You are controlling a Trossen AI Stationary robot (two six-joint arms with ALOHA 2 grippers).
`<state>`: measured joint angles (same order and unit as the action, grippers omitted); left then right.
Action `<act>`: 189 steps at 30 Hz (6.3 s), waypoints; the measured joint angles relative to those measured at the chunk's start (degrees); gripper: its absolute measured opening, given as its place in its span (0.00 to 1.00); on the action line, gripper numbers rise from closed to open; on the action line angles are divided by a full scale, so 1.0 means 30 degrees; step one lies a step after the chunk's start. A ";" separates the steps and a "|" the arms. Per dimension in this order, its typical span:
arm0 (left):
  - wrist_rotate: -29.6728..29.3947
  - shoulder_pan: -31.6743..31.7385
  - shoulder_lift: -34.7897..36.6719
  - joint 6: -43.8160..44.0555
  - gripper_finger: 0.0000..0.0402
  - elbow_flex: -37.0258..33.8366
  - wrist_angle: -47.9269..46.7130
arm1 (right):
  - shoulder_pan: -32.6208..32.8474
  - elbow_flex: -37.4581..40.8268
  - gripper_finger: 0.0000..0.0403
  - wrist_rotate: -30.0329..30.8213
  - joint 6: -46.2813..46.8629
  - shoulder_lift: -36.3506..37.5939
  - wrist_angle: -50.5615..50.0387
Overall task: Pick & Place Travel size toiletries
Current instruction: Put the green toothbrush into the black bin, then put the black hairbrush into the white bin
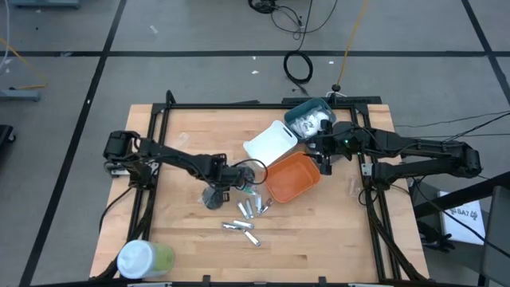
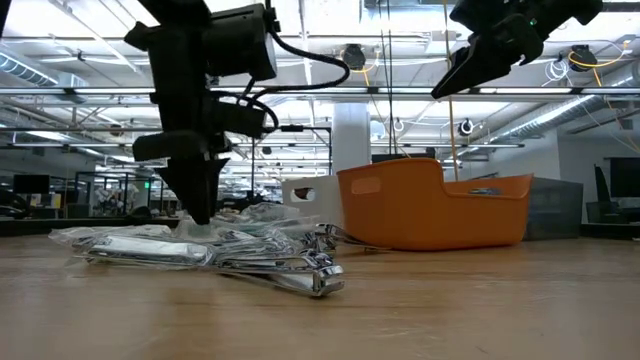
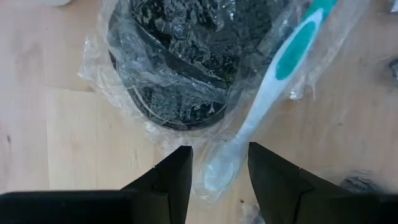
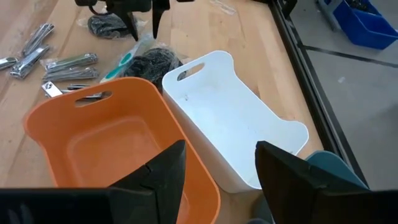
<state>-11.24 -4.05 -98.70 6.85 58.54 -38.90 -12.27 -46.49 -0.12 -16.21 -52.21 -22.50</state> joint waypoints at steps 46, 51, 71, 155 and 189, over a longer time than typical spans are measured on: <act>-0.4976 0.0424 -0.1254 -0.4436 0.09 0.8808 -0.3579 | 0.3858 0.0011 0.50 0.1242 -0.0859 -0.4226 0.5198; -0.4802 0.0764 -0.3848 -0.5310 0.09 1.1760 -0.5089 | 0.4276 0.0011 0.53 0.2532 -0.0912 -0.4225 0.5415; -0.4921 -0.0191 -0.5630 -0.6522 0.09 1.6366 -0.6003 | 0.4246 0.0004 0.33 0.2608 -0.0830 -0.5820 0.4845; -0.2444 0.1931 0.2493 -0.5082 0.16 0.7323 0.5500 | -0.6659 0.0805 0.12 0.3599 0.2667 -0.3519 -1.2072; 0.0732 0.3106 0.4607 -0.2613 0.16 -0.0943 1.3556 | -0.4572 -0.1019 0.64 -0.2296 0.5264 0.0096 -0.4771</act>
<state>-9.04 5.27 -84.88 -0.99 55.71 1.77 -25.99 -49.55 -7.01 -0.41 -51.92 -36.81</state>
